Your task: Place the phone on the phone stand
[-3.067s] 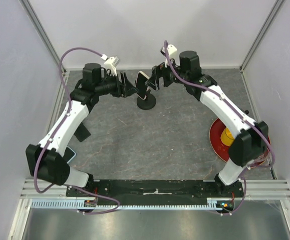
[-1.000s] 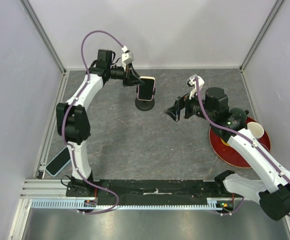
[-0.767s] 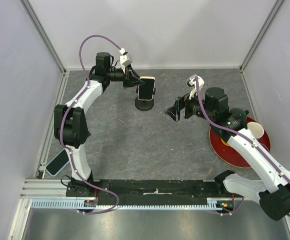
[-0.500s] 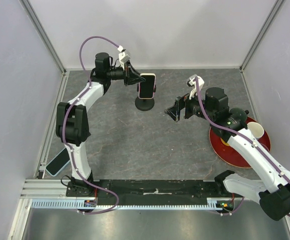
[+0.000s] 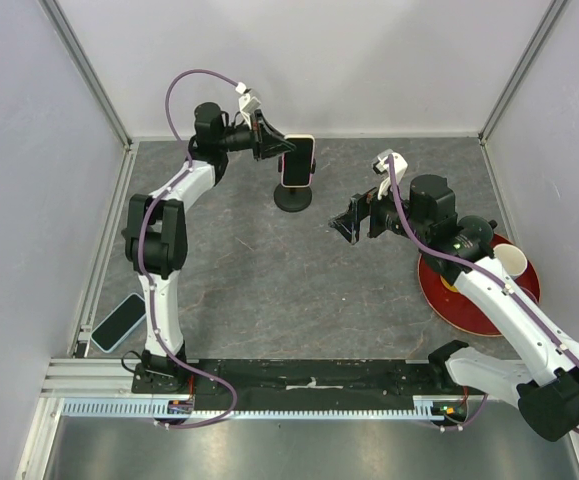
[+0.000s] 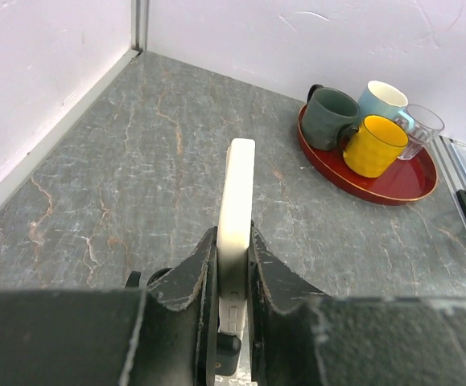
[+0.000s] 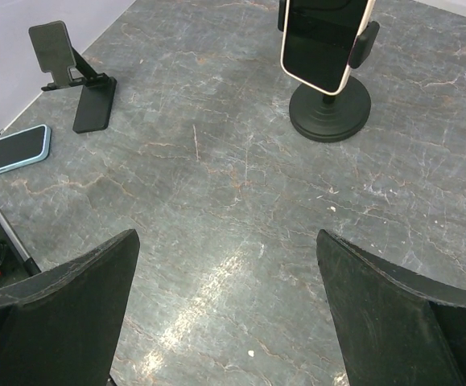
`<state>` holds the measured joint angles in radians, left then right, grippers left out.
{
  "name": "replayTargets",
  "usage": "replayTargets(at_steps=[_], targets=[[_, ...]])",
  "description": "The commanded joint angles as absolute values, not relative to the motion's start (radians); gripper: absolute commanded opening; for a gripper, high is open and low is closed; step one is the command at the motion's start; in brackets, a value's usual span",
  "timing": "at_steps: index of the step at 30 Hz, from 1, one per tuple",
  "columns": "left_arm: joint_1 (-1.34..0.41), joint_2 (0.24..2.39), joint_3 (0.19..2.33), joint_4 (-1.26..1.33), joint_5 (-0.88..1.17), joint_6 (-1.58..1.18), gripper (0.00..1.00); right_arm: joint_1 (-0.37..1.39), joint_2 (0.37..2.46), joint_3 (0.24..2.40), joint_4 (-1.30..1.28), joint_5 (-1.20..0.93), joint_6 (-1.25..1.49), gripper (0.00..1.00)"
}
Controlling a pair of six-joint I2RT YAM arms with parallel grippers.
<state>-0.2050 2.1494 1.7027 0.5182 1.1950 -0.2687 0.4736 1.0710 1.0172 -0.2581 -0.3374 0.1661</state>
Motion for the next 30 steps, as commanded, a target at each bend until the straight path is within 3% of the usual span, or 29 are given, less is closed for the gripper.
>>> replayTargets(at_steps=[1, 2, 4, 5, 7, 14, 20, 25, 30], targets=[[-0.199, 2.155, 1.770, 0.560, 1.152, -0.288, 0.12, 0.472, 1.066, 1.019, -0.249, -0.325, 0.150, 0.98], [-0.199, 2.140, 1.757, 0.560, 1.149, -0.287, 0.35, 0.472, 1.066, 1.019, -0.249, -0.325, 0.152, 0.98], [-0.196, 2.119, 1.714, 0.557, 1.129, -0.273, 0.56, 0.472, 1.066, 1.019, -0.249, -0.325, 0.152, 0.98], [-0.192, 2.102, 1.704, 0.545, 1.121, -0.267, 0.75, 0.472, 1.066, 1.019, -0.249, -0.325, 0.153, 0.98], [-0.184, 2.086, 1.687, 0.537, 1.117, -0.264, 0.90, 0.474, 1.069, 1.020, -0.249, -0.330, 0.156, 0.98], [-0.140, 1.948, 1.583, 0.522, 1.100, -0.268, 0.93, 0.472, 1.055, 1.009, -0.249, -0.334, 0.156, 0.98], [-0.080, 1.668, 1.344, 0.480, 0.922, -0.319, 0.94, 0.472, 1.052, 0.985, -0.229, -0.331, 0.182, 0.98], [-0.049, 1.432, 1.217, 0.009, 0.513, -0.368, 0.86, 0.472, 1.061, 0.974, -0.215, -0.295, 0.276, 0.98], [-0.006, 1.238, 1.117, -0.363, 0.237, -0.339, 0.88, 0.476, 1.052, 0.940, -0.206, -0.314, 0.311, 0.98]])
